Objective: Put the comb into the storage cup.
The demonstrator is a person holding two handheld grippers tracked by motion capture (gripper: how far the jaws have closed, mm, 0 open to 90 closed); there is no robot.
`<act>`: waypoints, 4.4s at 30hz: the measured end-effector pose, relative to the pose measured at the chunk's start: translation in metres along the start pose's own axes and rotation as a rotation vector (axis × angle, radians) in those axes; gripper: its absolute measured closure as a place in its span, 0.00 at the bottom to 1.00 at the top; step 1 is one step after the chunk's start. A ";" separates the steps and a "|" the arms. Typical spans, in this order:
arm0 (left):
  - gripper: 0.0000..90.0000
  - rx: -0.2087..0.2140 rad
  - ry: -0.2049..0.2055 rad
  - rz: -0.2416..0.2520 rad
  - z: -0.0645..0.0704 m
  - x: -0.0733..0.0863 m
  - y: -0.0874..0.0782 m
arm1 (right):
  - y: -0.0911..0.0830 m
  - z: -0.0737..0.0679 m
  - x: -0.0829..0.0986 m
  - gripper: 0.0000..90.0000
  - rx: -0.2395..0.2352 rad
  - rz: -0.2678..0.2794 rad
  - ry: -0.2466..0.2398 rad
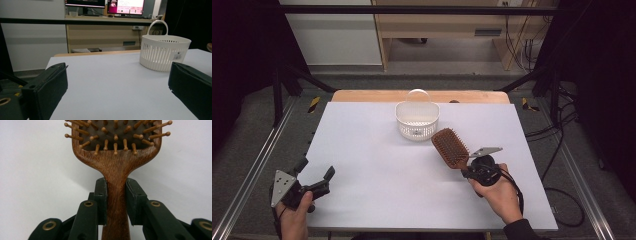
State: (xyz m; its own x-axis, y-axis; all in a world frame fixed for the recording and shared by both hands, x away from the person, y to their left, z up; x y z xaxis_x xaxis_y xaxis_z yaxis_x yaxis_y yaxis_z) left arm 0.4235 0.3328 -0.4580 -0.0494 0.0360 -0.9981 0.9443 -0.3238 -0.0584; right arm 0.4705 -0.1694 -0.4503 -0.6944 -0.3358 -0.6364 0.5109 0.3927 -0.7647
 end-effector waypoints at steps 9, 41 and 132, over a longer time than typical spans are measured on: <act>0.03 -0.019 -0.054 0.010 -0.009 0.001 -0.004 | -0.019 0.003 -0.005 0.81 0.008 0.098 0.042; 0.03 0.124 -0.016 0.000 0.049 -0.030 0.014 | -0.002 0.023 -0.002 0.81 -0.150 0.430 0.016; 0.56 0.428 -0.357 -0.095 0.182 -0.115 0.113 | 0.029 -0.096 -0.028 0.81 -0.283 0.601 -0.234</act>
State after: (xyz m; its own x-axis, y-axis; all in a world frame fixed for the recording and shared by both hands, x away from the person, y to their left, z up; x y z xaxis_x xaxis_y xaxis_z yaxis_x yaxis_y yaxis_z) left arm 0.4764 0.1197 -0.3528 -0.3049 -0.2140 -0.9280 0.7176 -0.6923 -0.0761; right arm 0.4560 -0.0664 -0.4454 -0.1895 -0.1540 -0.9697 0.5985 0.7648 -0.2384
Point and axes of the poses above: each handheld gripper's, and its own axes: y roughly forward along the jaws, x roughly out of its underside, z roughly to its right, the point moved 3 cm from there along y, roughly forward along the jaws, and after that the axes turned 4 degrees about y, right-handed, at the moved point
